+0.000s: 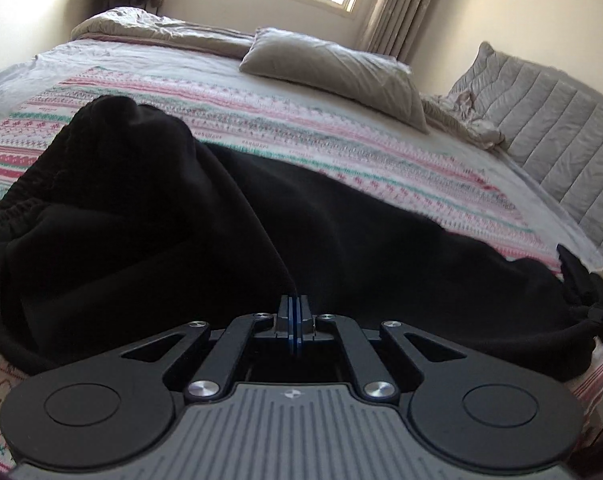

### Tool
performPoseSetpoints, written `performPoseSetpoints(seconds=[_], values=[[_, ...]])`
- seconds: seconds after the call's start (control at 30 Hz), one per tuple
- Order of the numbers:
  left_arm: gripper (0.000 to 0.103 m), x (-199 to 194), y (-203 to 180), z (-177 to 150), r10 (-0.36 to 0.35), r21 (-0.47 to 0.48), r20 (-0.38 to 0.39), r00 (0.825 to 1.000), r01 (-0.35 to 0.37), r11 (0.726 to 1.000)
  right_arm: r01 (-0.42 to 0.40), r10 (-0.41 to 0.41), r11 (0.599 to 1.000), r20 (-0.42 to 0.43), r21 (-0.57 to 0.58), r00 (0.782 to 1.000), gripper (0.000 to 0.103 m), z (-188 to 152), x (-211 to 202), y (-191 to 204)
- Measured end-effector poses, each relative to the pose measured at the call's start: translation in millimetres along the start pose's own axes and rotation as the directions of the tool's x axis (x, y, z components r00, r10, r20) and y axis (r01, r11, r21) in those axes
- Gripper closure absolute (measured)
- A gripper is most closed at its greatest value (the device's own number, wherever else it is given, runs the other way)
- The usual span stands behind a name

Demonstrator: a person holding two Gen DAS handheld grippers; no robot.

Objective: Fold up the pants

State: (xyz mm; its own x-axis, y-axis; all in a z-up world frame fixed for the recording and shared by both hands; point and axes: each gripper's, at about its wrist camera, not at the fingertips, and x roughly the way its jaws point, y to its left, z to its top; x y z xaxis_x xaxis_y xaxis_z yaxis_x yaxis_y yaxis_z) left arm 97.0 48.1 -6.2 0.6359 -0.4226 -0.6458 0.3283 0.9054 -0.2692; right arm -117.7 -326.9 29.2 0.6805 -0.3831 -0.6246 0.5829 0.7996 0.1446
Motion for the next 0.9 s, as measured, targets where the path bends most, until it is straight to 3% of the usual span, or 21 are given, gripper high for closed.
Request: performPoseSetpoints(seconds=[0.1,0.17,0.27,0.37,0.43,0.53,0.6,0.8,0.9], values=[[0.093,13,1,-7,0.033,0.038,-0.085,0.996,-0.030,0.999,-0.013,0.014,1.000,-0.070,0.014,0.997,0.098,-27,9,-8],[0.094,24,2,-11,0.034,0.057,-0.150,0.988,-0.026,0.998,-0.003,0.004,1.000,-0.120,0.007,0.993,0.091,-43,16,-12],[0.090,22,-4,-9,0.005,0.097,-0.133,0.991,0.008,0.995,-0.016,0.015,1.000,-0.175,-0.007,0.985,0.089,-58,25,-20],[0.081,16,-16,-6,-0.048,0.134,-0.092,0.995,0.060,0.989,-0.045,0.048,0.999,-0.158,0.022,0.986,0.069,-56,12,-30],[0.064,12,-28,-6,-0.083,0.183,-0.058,0.995,0.092,0.979,-0.069,0.077,0.995,-0.111,0.075,0.991,0.046,-53,-3,-41],[0.044,12,-55,-8,-0.157,0.275,-0.011,0.988,0.154,0.949,-0.079,0.085,0.987,-0.031,0.142,0.996,0.045,-51,-21,-61],[0.037,15,-70,-12,-0.210,0.331,0.001,0.978,0.198,0.923,-0.086,0.086,0.976,0.006,0.200,0.996,0.045,-50,-25,-76],[0.035,44,-131,-27,-0.304,0.495,-0.029,0.952,0.278,0.824,-0.162,0.167,0.911,0.020,0.380,0.986,0.043,-42,-12,-111],[0.035,57,-150,-33,-0.315,0.550,-0.064,0.947,0.297,0.780,-0.200,0.229,0.867,-0.008,0.456,0.973,0.044,-43,3,-118]])
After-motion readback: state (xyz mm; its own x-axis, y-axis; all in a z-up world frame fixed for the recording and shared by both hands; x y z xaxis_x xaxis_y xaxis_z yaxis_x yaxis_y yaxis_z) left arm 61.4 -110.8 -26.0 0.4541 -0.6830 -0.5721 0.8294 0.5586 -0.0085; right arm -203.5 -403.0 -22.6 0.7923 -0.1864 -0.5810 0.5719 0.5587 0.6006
